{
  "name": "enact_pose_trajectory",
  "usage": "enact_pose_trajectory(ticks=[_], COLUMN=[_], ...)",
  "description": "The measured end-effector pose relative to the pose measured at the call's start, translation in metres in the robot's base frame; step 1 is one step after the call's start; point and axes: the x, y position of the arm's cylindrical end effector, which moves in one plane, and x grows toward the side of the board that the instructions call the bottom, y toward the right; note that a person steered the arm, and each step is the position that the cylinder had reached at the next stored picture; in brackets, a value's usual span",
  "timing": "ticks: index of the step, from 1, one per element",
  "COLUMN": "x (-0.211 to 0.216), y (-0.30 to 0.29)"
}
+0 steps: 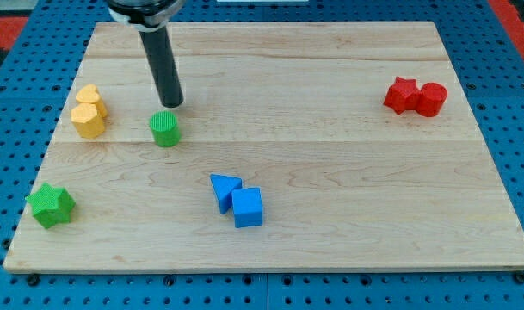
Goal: Push the green blocks to the bottom left of the board
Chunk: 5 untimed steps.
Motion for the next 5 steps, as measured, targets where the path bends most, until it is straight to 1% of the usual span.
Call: enact_pose_trajectory(ticks=[1,2,3,4,5], x=[0.038,0.071,0.075,0.061,0.076], y=[-0.001,-0.024,-0.036,-0.011,0.006])
